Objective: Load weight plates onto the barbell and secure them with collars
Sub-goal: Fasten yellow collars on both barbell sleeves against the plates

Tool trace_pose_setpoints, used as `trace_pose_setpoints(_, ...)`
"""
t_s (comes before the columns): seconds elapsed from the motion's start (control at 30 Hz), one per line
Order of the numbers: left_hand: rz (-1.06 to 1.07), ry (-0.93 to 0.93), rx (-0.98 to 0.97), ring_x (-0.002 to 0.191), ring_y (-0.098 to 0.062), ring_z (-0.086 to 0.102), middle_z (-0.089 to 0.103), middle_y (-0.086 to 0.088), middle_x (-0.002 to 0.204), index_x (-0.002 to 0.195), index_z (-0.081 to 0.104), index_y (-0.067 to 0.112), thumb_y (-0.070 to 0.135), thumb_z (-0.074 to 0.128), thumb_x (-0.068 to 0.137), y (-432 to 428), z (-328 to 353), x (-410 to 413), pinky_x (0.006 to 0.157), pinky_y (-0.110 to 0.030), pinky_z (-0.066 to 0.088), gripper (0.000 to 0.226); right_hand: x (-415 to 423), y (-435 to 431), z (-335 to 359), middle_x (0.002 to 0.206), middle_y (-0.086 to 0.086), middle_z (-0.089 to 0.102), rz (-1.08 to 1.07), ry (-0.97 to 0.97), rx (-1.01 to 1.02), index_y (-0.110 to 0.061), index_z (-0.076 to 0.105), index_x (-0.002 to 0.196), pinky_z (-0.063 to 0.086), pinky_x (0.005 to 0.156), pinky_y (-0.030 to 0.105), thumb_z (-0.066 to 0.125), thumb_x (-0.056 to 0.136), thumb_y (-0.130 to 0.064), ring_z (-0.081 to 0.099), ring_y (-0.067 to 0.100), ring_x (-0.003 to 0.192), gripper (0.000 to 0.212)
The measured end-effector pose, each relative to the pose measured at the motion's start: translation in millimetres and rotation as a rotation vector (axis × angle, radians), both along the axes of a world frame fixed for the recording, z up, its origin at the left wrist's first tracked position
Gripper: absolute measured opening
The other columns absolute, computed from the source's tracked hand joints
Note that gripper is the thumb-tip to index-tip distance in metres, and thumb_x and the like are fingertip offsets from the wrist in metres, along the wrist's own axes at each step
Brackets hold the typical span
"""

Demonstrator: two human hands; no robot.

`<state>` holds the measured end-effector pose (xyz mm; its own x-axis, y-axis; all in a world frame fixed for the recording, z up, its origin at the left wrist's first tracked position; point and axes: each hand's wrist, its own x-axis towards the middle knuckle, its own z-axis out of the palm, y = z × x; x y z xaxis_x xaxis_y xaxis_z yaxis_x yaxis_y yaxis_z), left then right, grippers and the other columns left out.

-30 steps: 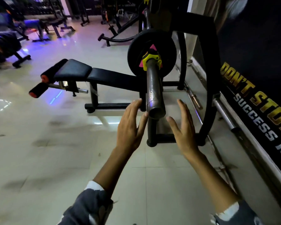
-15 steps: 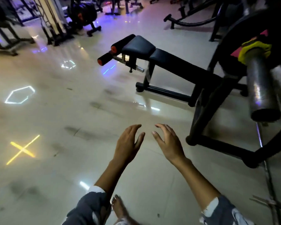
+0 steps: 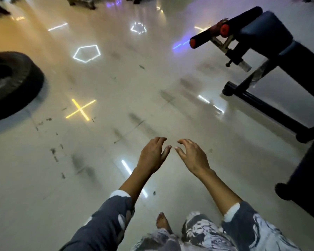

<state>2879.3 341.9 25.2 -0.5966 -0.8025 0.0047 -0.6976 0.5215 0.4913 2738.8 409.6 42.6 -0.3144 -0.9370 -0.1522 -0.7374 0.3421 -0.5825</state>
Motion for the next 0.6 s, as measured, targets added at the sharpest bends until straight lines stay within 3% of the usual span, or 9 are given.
trace_pose_setpoints(0.13, 0.033, -0.001, 0.057, 0.114, -0.022, 0.051, 0.056, -0.007, 0.126, 0.128, 0.049, 0.011, 0.037, 0.044, 0.096, -73.4, -15.6, -14.0, 0.088, -0.032, 0.042, 0.042, -10.3, -76.3, -12.9, 0.126, 0.008, 0.059, -0.054, -0.075, 0.037, -0.011, 0.054, 0.121, 0.042, 0.092, 0.03, 0.048, 0.094, -0.031, 0.054, 0.024, 0.114, 0.035)
trace_pose_setpoints(0.33, 0.057, 0.007, 0.098, 0.118, -0.022, 0.049, 0.055, -0.007, 0.128, 0.128, 0.049, 0.011, 0.037, 0.045, 0.096, -217.0, -31.3, -64.4, 0.092, -0.032, 0.041, 0.041, -71.2, -222.5, -39.7, 0.127, 0.007, 0.058, -0.004, -0.03, 0.101, -0.012, 0.053, 0.122, 0.043, 0.09, 0.031, 0.046, 0.094, -0.031, 0.054, 0.025, 0.114, 0.034)
trace_pose_setpoints(0.6, 0.101, -0.072, 0.115, 0.121, -0.019, 0.047, 0.052, -0.003, 0.132, 0.131, 0.045, 0.015, 0.043, 0.048, 0.093, -435.9, 1.2, -147.2, 0.093, -0.034, 0.04, 0.047, -158.2, -422.3, -25.5, 0.128, 0.005, 0.057, -0.04, -0.102, 0.103, -0.013, 0.053, 0.122, 0.044, 0.091, 0.032, 0.046, 0.095, -0.032, 0.053, 0.024, 0.115, 0.034)
